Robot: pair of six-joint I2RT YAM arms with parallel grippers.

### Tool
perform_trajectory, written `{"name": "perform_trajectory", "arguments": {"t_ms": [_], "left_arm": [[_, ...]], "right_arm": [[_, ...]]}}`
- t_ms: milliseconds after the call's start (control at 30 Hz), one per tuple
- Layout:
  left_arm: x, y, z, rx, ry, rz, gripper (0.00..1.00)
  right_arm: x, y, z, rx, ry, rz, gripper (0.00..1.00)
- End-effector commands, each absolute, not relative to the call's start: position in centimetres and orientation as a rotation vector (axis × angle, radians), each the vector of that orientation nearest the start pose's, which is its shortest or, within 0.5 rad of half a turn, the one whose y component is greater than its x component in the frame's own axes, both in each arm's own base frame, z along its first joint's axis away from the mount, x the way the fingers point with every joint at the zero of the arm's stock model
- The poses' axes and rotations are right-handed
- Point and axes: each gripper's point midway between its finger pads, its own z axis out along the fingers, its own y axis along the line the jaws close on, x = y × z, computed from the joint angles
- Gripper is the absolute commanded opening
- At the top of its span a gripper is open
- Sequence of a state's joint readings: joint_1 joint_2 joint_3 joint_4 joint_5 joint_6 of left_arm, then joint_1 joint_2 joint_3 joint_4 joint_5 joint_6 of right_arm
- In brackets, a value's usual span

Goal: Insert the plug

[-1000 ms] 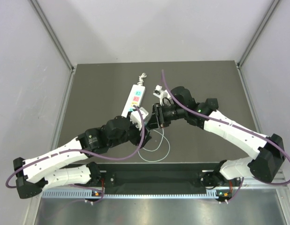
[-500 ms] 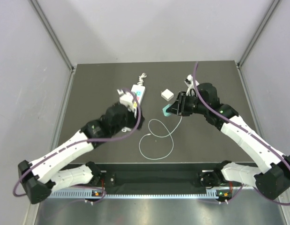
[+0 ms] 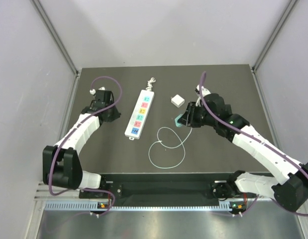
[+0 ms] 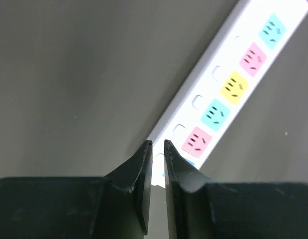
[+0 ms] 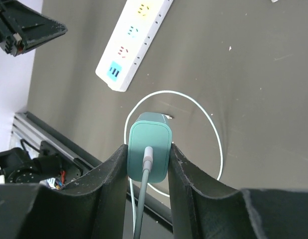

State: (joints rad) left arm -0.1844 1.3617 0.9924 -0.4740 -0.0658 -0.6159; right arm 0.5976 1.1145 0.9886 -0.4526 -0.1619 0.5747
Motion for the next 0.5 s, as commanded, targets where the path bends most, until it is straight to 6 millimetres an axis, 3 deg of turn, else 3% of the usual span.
{"name": "perform_trajectory", "arguments": {"t_ms": [0, 100, 233, 333, 367, 433, 467], "left_arm": [[35.7, -7.9, 11.8, -0.609, 2.357, -0.364, 0.19], [34.9, -7.7, 8.7, -0.645, 2.421, -0.327, 0.11], [34.4, -7.8, 6.3, -0.665, 2.459, -0.325, 0.08], [34.3, -8.6, 5.5, -0.653, 2.495, -0.372, 0.06], [34.3, -8.7, 5.3, -0.650, 2.501, -0.377, 0.05], [34.2, -9.2, 5.0, -0.650, 2.503, -0.416, 0.04], [34.0, -9.6, 4.9, -0.645, 2.506, -0.440, 0.04]], "right_arm": [[26.5, 25.0, 23.0, -0.097, 2.204, 0.806, 0.00], [26.8, 26.6, 22.4, -0.121, 2.240, 0.763, 0.00], [28.4, 27.9, 22.7, -0.105, 2.234, 0.689, 0.00], [30.5, 28.6, 23.1, -0.096, 2.229, 0.618, 0.00], [31.5, 29.0, 24.7, -0.087, 2.194, 0.610, 0.00], [32.7, 29.5, 23.9, -0.100, 2.219, 0.555, 0.00], [33.7, 29.9, 25.2, -0.084, 2.186, 0.547, 0.00]]}}
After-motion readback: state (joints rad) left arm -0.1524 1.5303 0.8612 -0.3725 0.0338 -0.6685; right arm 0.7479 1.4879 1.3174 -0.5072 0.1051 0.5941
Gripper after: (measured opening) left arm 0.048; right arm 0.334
